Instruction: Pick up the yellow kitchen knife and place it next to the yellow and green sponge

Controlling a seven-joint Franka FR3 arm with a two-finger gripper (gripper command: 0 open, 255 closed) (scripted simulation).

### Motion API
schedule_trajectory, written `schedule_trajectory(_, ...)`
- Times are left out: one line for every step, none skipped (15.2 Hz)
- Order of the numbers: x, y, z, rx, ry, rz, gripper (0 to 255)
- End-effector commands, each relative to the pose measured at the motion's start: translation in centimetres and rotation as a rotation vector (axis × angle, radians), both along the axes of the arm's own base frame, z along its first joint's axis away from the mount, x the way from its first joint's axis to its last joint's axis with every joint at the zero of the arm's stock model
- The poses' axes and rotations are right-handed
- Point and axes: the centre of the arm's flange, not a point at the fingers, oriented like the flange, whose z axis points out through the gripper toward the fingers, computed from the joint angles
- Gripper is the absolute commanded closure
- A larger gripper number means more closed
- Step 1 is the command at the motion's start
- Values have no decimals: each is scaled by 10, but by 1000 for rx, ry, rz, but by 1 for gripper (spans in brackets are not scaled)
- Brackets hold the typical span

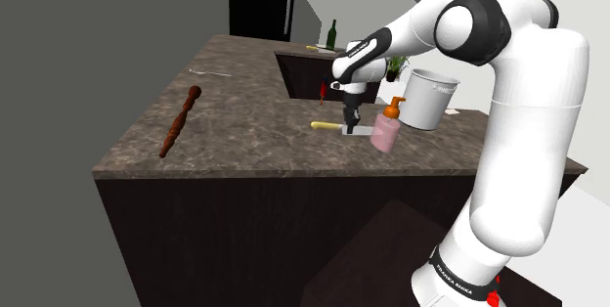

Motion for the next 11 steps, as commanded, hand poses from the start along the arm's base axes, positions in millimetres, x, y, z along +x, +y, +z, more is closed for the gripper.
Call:
schedule_trajectory(0, 0, 8, 0, 0, 0, 255)
schedule_trajectory(0, 0, 13, 0, 0, 0, 255)
schedule_trajectory(0, 0, 19, 0, 0, 0, 255)
schedule_trajectory(0, 0, 24, 0, 0, 0, 255)
schedule_trajectory(0, 0, 29, 0, 0, 0, 255)
schedule_trajectory(0, 0, 34, 0, 0, 0, 255)
schedule_trajectory(0, 0, 40, 0, 0, 0, 255)
schedule_trajectory(0, 0, 45, 0, 0, 0, 255)
schedule_trajectory(0, 0, 50, 0, 0, 0, 255)
schedule_trajectory(0, 0, 55, 0, 0, 0, 255)
schedule_trajectory(0, 0, 61, 0, 0, 0, 255)
